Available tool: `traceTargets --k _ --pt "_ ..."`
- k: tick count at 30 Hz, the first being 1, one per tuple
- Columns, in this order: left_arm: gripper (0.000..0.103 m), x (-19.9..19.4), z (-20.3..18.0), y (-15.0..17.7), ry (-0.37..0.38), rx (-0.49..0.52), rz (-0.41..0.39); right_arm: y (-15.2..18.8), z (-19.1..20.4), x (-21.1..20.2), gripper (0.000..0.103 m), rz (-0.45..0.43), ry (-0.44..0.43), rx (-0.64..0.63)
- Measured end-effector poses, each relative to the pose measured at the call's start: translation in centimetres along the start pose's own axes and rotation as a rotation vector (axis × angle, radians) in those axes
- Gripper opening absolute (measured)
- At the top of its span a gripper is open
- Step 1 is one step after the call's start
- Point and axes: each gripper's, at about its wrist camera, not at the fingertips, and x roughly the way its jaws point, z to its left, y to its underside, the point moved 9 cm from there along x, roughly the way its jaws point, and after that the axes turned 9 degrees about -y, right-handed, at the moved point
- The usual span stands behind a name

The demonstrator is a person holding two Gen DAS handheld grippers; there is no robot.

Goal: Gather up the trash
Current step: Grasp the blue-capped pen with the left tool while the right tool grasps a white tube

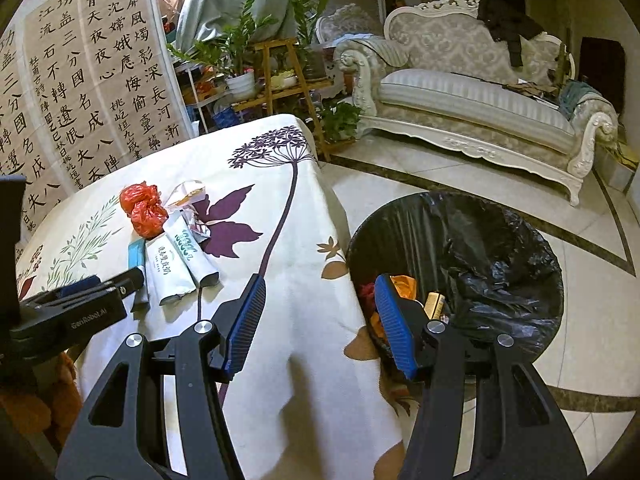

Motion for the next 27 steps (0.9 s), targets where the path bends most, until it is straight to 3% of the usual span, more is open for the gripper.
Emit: traceTargets --k 15,23,27 --pt "0.066 0.2 1.3 -0.5 0.02 -0.018 0.009 -0.4 2.5 1.1 0.056 0.021 -0.041 -0.05" --pt "0.028 0.0 1.7 -0.5 0.011 0.039 -0.027 -0.9 5.2 2.5 0.056 0.044 -0.088 -0.094" --pt "0.015 0.0 2.6 -0.4 0.036 0.033 -0.027 -1.2 6.5 3.7 0.056 0.066 -0.114 -0.109"
